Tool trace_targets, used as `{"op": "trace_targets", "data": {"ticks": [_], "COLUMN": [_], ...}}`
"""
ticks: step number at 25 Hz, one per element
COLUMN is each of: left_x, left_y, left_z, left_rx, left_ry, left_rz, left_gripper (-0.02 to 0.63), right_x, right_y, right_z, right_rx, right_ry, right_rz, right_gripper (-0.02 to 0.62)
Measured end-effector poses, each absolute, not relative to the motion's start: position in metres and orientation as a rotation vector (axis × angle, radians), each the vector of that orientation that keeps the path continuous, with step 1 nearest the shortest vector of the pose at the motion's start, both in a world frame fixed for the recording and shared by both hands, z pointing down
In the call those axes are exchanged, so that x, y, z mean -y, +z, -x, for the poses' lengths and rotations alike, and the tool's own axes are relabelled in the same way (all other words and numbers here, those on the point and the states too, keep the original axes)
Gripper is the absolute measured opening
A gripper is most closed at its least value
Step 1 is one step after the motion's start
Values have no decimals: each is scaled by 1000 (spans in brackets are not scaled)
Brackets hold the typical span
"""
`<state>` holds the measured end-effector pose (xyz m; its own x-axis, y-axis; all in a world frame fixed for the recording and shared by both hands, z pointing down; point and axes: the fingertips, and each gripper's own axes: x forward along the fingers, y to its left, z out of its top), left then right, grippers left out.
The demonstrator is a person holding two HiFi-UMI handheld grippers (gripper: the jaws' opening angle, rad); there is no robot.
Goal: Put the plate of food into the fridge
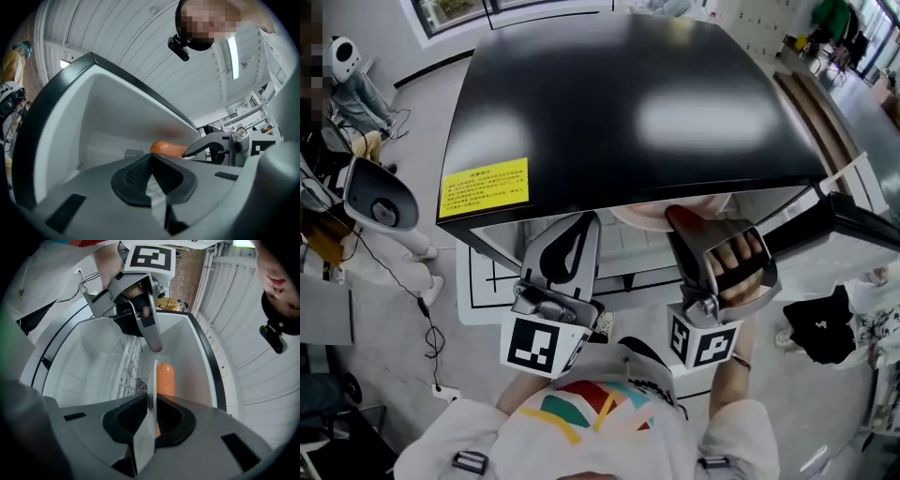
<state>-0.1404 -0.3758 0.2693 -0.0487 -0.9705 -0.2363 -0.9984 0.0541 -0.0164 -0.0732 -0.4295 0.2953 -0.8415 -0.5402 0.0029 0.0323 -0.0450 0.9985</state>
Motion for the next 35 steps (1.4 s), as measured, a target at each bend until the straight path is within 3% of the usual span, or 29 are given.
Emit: {"op": "trace_targets", "data": {"ticks": [35], "left_x": [385], "left_y": [265], "left_z": [143], "left_rx": [-2414], "left_ry": [128], "left_rz": [1662], "left_gripper": [6], "right_x": [469], "right_y": [326], "right_z": [113], "right_rx": [1991], "right_ry": [-1890], "right_rz": [-125], "right_gripper": [57]}}
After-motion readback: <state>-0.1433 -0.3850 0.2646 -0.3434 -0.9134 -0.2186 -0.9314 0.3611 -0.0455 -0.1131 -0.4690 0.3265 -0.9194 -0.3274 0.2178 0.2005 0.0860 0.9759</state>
